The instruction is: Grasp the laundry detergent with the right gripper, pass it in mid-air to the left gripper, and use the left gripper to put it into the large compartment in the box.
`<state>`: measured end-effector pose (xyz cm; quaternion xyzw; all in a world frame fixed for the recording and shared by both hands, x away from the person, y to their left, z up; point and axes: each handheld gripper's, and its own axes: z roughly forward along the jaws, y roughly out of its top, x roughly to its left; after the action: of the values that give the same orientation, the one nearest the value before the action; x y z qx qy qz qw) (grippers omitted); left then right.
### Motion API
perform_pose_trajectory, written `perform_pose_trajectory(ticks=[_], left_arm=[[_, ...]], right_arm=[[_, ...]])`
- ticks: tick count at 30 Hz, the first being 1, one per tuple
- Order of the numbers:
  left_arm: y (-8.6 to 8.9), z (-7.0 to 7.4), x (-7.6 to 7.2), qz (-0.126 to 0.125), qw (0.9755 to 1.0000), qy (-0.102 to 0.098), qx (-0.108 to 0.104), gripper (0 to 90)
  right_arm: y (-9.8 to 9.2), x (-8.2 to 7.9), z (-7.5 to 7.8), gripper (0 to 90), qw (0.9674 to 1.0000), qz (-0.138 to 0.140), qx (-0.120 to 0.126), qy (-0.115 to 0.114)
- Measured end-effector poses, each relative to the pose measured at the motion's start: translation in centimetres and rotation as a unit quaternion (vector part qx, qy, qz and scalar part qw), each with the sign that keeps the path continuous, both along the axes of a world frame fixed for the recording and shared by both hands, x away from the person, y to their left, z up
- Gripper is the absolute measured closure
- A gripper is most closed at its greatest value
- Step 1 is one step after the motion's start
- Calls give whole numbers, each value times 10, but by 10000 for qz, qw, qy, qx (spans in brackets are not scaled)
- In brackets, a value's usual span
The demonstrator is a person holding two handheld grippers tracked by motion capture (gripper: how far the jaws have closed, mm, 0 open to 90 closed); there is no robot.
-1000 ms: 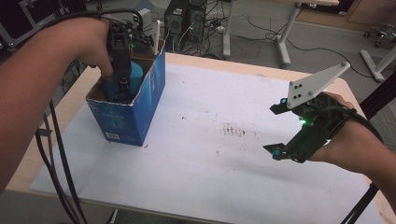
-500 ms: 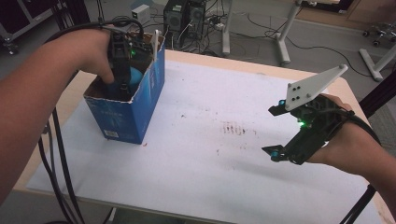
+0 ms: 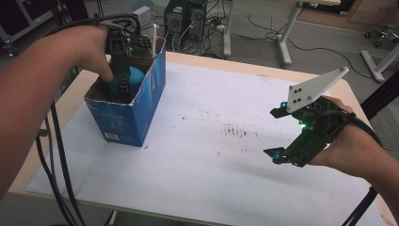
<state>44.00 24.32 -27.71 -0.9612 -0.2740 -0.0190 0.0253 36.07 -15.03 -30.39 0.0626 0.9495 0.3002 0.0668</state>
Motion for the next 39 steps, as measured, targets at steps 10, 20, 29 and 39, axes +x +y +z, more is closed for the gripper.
perform_pose_trajectory(ticks=[10,20,29,39], left_arm=[[-1,29,2,16,10000,-80,3,200],[-10,62,-8,-70,9998,-112,-125,173],[-47,86,-31,-776,9962,-103,-369,154],[-90,80,-49,-1463,9890,13,-234,100]], right_arm=[[-4,-1,2,6,10000,-34,33,2],[-12,2,4,6,9999,-54,16,85],[-17,10,9,6,9999,-38,-60,152],[-20,16,14,7,9987,36,-497,129]])
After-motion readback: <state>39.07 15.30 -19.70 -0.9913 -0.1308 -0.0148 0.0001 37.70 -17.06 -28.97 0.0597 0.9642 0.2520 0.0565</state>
